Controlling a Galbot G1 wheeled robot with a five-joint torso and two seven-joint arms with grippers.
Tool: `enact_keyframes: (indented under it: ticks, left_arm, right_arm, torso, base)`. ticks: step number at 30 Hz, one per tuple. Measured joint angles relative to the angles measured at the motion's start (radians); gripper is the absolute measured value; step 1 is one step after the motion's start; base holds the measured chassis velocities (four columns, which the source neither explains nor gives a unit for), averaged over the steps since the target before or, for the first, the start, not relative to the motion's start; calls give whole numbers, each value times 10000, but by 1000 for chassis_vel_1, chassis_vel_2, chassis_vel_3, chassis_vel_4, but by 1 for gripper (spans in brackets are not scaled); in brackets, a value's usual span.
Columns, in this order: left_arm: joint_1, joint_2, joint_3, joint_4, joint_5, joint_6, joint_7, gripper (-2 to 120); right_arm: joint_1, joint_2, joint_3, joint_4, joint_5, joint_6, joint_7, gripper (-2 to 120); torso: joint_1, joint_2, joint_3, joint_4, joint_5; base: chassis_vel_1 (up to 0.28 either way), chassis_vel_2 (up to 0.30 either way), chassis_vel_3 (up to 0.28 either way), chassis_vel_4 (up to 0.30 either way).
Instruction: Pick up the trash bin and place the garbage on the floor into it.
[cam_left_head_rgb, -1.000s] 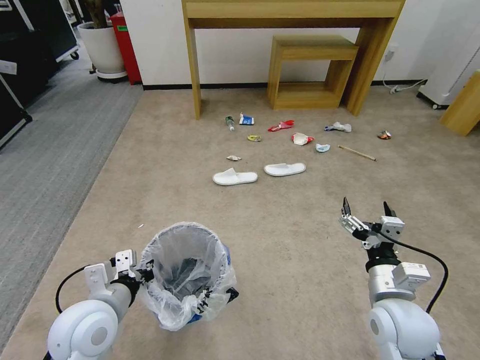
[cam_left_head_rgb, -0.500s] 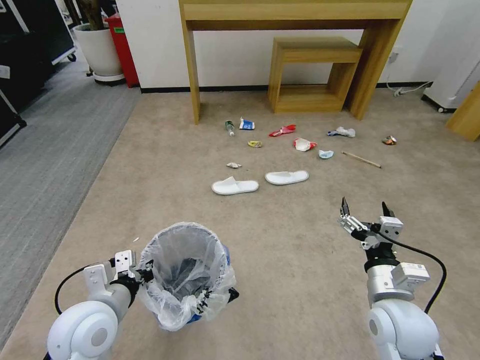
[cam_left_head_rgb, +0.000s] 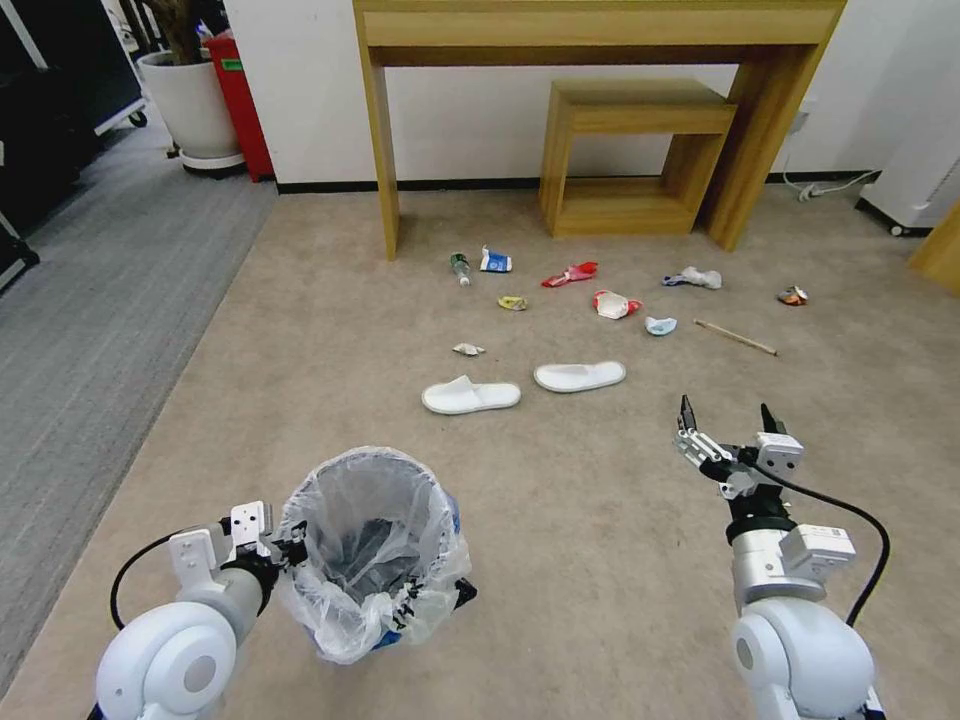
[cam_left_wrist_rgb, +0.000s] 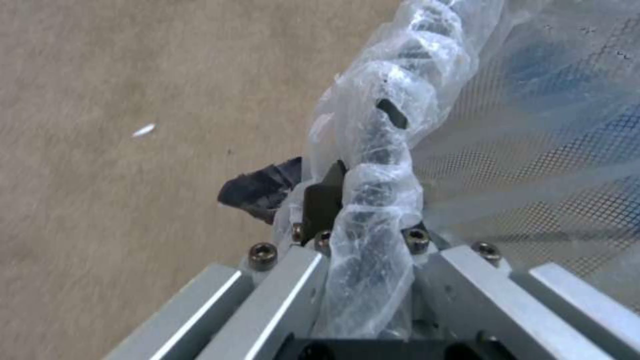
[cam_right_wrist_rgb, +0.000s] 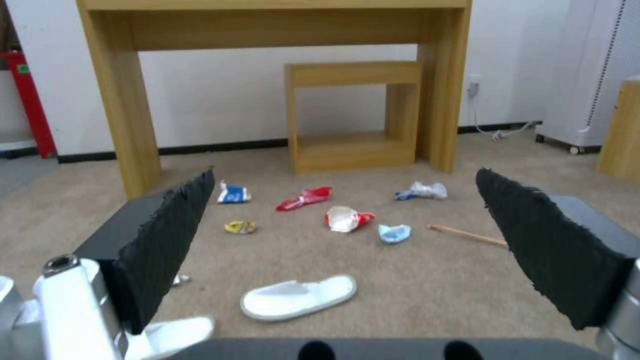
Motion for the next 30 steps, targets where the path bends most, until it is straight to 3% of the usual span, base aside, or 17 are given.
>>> enact_keyframes:
  ticks: [30]
  left_arm:
    - [-15,59,-57,44,-4,-45,4,0]
  right_arm:
    - [49,-68,-100,-30,25,-53,35,100]
  torso:
    - [1,-1,1,-2,-1]
  base:
    - [-158,152,155,-151]
